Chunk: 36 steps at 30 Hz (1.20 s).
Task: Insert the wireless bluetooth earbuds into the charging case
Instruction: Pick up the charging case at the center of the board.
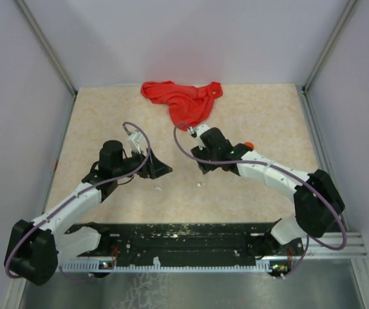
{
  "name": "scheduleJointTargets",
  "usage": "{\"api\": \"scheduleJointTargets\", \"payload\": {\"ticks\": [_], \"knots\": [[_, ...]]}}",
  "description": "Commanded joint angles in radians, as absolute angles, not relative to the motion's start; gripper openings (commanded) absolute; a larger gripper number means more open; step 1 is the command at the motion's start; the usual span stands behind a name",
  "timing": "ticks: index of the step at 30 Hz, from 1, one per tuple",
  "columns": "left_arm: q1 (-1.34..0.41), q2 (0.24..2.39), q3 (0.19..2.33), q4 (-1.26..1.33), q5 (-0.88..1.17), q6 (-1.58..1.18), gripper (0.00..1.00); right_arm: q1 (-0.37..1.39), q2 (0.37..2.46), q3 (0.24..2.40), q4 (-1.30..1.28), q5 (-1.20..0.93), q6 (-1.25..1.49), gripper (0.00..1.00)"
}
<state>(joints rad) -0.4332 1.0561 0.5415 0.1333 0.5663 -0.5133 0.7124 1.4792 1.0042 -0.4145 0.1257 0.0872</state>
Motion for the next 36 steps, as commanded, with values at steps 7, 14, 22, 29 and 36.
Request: {"api": "scheduleJointTargets", "payload": {"ticks": [7,14,22,29,36], "knots": [[-0.298,1.071,0.636,0.111,0.803,-0.550,0.75,0.868,1.379,1.116,-0.434,-0.041,-0.223,0.50],[-0.298,1.098,0.658,0.115,0.941,-0.548,0.64,0.911,1.322,1.136,-0.400,-0.200,-0.397,0.50],[-0.321,1.103,0.657,0.172,1.025,-0.614,0.56,0.955,1.296,1.152,-0.372,-0.300,-0.565,0.48],[-0.363,1.106,0.656,0.174,1.010,-0.624,0.58,0.983,1.319,1.183,-0.379,-0.305,-0.611,0.47],[-0.379,1.118,0.658,0.179,1.013,-0.632,0.54,1.010,1.341,1.204,-0.392,-0.287,-0.649,0.47]]}}
